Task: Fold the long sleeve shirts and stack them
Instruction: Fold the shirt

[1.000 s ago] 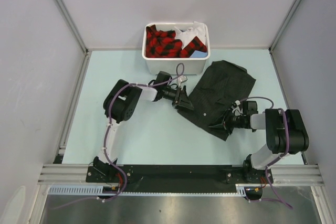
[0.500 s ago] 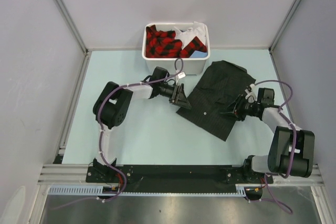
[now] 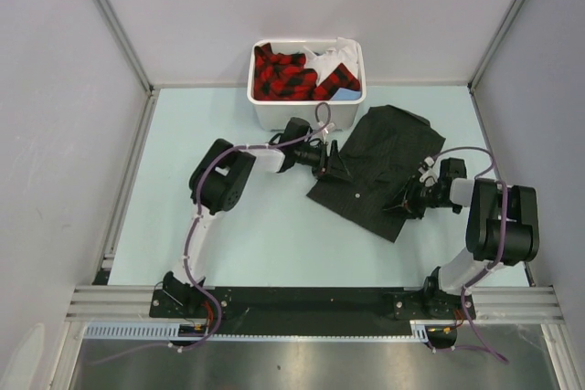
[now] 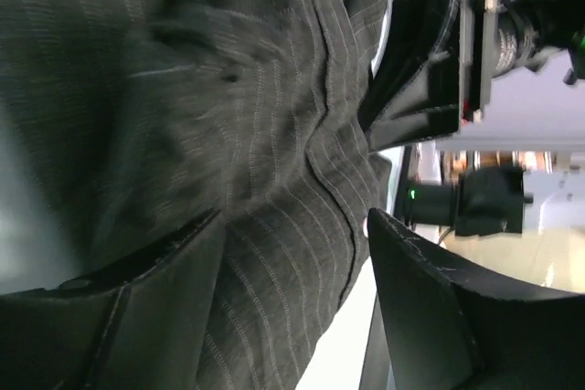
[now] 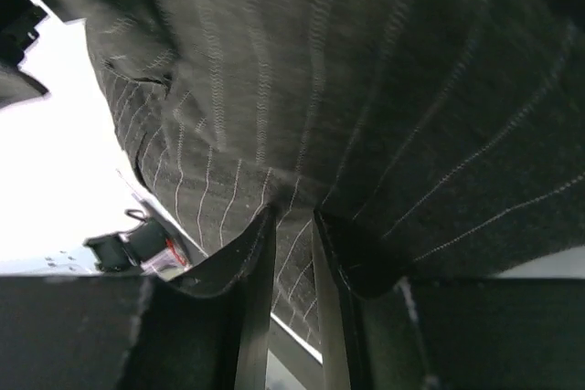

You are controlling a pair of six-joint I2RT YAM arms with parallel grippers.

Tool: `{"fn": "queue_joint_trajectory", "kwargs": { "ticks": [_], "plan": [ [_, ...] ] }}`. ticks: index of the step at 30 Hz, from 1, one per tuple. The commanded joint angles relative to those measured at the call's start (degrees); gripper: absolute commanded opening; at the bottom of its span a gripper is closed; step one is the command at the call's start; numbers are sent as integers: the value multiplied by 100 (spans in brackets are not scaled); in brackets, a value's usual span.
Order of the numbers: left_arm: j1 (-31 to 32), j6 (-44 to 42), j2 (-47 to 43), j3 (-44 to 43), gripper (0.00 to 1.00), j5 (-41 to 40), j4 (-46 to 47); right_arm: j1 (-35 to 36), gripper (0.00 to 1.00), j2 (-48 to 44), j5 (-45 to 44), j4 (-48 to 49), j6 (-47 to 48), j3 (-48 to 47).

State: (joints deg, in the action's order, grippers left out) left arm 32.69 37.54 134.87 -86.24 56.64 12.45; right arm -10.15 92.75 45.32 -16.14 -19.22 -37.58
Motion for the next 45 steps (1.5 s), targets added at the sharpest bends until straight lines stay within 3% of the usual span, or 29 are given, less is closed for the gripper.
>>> {"fn": "queue_joint_trajectory", "kwargs": {
  "ticks": [1,2,5,9,14,18,23,28,34,41,45],
  "plan": [
    [-210,997,-205,913,74,-692,807,22,28,-99,-42,-826,963,-706],
    [-236,1123,-328,1098,75,-472,1926,83,28,-204,238,-960,1077,-802],
    [-254,958,-1075,1574,80,267,2857,513,31,-731,714,-849,975,-1110],
    [-403,553,-2007,2284,83,664,2904,1180,33,-795,715,688,-350,-1199],
    [-711,-719,-2911,2585,84,681,1561,1797,31,391,443,2552,-995,-1409],
    [-685,-2633,-3072,2182,84,401,-336,1850,30,1428,311,3230,-1189,-1866],
    [-694,-2998,-2878,2031,80,190,-1139,1684,30,2405,153,3495,-1155,-2349],
    [-685,-3384,-2896,2164,80,110,-1253,1464,32,2108,345,2837,-952,-2737],
    [-387,-4368,-2765,1839,76,110,-1964,1060,38,764,899,1223,-189,-2457],
    [62,-4879,-2484,1418,73,-171,-2185,269,23,-520,620,-529,657,-1376],
    [176,-4844,-2352,1250,73,-232,-2115,329,17,-846,267,-215,525,-760]
  ]
}}
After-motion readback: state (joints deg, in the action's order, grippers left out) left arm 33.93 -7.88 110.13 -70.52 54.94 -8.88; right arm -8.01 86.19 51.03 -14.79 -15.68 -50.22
